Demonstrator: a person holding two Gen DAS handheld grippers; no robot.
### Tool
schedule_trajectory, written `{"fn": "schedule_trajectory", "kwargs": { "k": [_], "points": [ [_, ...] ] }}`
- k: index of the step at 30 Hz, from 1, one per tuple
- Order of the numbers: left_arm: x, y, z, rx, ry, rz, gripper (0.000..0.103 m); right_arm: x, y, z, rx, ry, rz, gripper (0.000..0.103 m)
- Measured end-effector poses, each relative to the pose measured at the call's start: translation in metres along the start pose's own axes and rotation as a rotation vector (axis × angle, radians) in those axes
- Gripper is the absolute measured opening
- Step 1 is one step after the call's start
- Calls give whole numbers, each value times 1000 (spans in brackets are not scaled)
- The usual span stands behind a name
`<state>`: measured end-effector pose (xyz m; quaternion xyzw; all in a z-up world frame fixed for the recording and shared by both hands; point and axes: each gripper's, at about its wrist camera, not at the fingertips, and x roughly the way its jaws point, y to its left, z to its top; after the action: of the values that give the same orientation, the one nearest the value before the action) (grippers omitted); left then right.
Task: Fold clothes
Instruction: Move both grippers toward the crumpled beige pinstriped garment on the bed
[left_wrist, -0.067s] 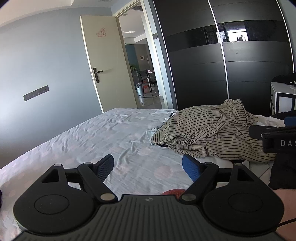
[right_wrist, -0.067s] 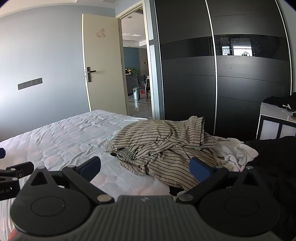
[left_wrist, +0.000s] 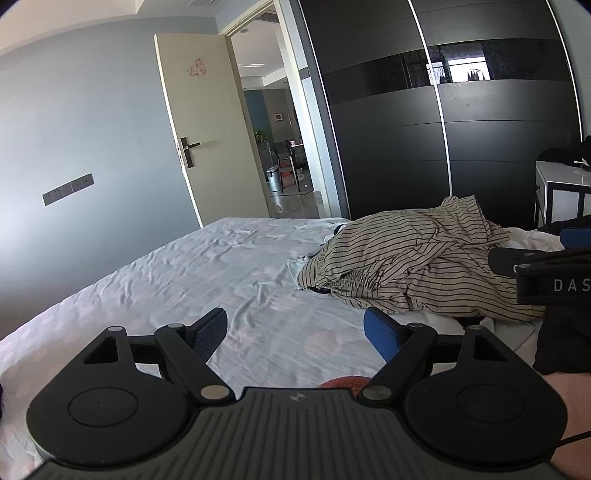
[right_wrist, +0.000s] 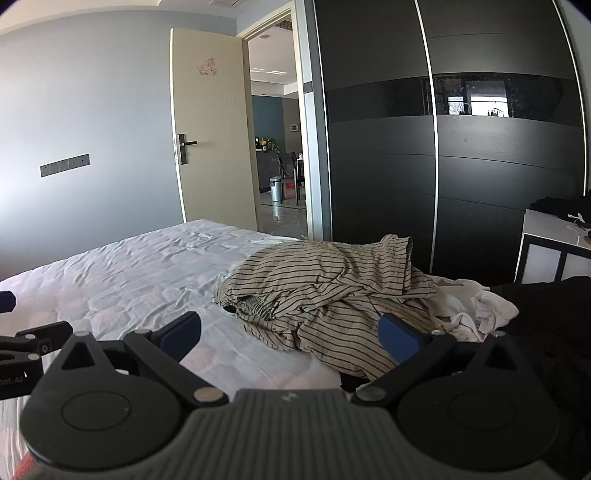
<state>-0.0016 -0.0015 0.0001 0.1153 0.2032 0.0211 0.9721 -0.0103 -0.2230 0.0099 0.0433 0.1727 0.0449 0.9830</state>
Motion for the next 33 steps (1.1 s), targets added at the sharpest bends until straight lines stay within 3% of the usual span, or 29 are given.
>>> {"fn": "schedule_trajectory", "kwargs": {
  "k": [21, 33],
  "points": [
    [-12, -6, 1, 55, -62, 6, 96, -2, 1, -3, 0, -3, 40, 103],
    [-7, 2, -4, 18, -13, -2, 96, -3, 8, -2, -31, 11, 55, 103]
  ]
}}
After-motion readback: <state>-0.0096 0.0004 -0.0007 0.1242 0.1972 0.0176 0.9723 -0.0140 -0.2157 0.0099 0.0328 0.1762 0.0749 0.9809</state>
